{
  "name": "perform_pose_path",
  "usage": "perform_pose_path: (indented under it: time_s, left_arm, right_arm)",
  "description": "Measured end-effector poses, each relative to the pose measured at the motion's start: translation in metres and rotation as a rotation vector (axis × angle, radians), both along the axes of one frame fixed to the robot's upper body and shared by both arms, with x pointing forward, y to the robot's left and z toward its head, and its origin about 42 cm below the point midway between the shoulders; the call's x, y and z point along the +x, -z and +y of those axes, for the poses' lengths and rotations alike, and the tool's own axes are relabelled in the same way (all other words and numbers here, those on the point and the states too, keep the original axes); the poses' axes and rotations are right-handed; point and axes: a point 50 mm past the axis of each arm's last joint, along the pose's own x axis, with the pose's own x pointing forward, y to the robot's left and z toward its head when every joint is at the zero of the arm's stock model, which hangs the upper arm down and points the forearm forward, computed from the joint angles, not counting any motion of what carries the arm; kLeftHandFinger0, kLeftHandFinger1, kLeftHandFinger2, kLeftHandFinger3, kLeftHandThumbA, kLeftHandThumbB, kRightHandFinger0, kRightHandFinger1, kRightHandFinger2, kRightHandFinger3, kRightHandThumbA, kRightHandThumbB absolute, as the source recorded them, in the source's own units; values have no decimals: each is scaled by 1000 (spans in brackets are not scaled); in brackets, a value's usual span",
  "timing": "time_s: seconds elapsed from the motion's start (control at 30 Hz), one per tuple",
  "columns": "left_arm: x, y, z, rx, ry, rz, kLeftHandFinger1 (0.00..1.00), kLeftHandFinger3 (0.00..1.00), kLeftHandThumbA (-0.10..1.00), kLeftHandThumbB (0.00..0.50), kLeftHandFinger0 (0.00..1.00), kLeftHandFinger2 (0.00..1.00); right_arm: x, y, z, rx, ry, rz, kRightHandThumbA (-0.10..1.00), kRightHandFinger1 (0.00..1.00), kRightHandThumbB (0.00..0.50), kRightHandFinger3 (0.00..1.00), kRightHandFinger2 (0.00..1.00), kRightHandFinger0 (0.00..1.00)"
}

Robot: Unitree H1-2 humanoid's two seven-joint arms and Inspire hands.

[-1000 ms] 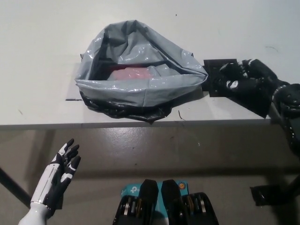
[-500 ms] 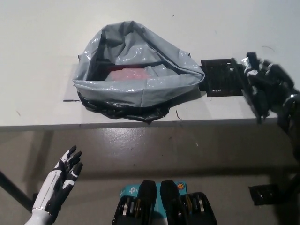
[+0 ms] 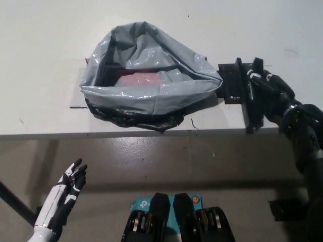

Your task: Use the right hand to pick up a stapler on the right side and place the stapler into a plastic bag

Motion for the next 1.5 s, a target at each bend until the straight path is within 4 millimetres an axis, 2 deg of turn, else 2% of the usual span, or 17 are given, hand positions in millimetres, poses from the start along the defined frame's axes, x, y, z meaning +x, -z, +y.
perform_pose_path:
  time_s: [0.07,0.23,0.33,0.4,0.5,0.53,0.57,0.6,0.73,0.8,0.87,1.03,1.1,1.23,1.37,1.47,1.5]
  left_arm:
    - [0,0,0,1,0,0,1000,1000,887,11,1000,1000]
    - [2,-2,0,3,2,-5,1000,1000,893,15,1000,1000]
    - [3,-2,1,7,3,-7,1000,1000,906,3,1000,1000]
    - [3,-3,1,9,4,-10,1000,1000,907,7,1000,1000]
    - [4,-3,1,10,4,-11,1000,1000,909,10,1000,1000]
    - [4,-3,1,10,4,-11,1000,1000,907,4,1000,1000]
    - [4,-3,1,11,5,-10,1000,1000,907,3,1000,1000]
    - [4,-3,1,11,5,-10,1000,1000,909,10,1000,1000]
    - [3,-3,0,14,5,-9,1000,1000,914,13,1000,1000]
    - [3,-3,0,15,6,-8,1000,1000,922,19,1000,1000]
    - [3,-3,0,16,6,-8,1000,1000,928,6,1000,1000]
    - [3,-2,0,20,6,-7,1000,1000,910,8,1000,1000]
    - [3,-2,-1,20,5,-6,1000,1000,912,2,1000,1000]
    - [1,0,0,23,3,1,1000,1000,910,0,1000,1000]
    - [0,4,0,26,1,13,1000,1000,928,8,1000,1000]
    - [-2,5,0,31,2,18,1000,1000,931,10,1000,1000]
    - [-3,6,0,32,2,20,1000,1000,942,14,1000,1000]
  right_arm:
    - [1,-2,4,24,-5,2,778,236,212,684,535,0]
    - [13,-30,26,89,-47,-27,780,214,225,667,525,0]
    - [20,-49,33,116,-66,-54,787,200,185,673,513,0]
    - [25,-73,37,136,-83,-97,843,187,151,677,516,0]
    - [29,-106,44,159,-109,-171,877,193,157,652,510,0]
    - [29,-109,44,161,-111,-177,895,191,161,640,503,0]
    - [30,-126,48,172,-127,-212,899,191,161,637,501,0]
    - [30,-126,48,172,-127,-212,880,190,169,619,494,0]
    - [30,-161,60,181,-178,-272,842,187,149,647,495,0]
    - [30,-170,64,181,-192,-281,803,205,154,712,534,0]
    - [31,-175,68,180,-204,-285,797,236,147,704,565,0]
    - [39,-185,95,97,-271,-241,797,296,137,723,606,15]
    - [42,-184,105,51,-294,-212,766,299,164,715,618,5]
    - [47,-184,143,-80,-366,-136,743,263,220,673,596,0]
    - [45,-185,173,-193,-417,-102,801,293,250,676,609,0]
    - [41,-191,197,-293,-455,-120,744,266,294,612,570,0]
    - [40,-194,203,-316,-463,-132,724,237,335,537,532,0]
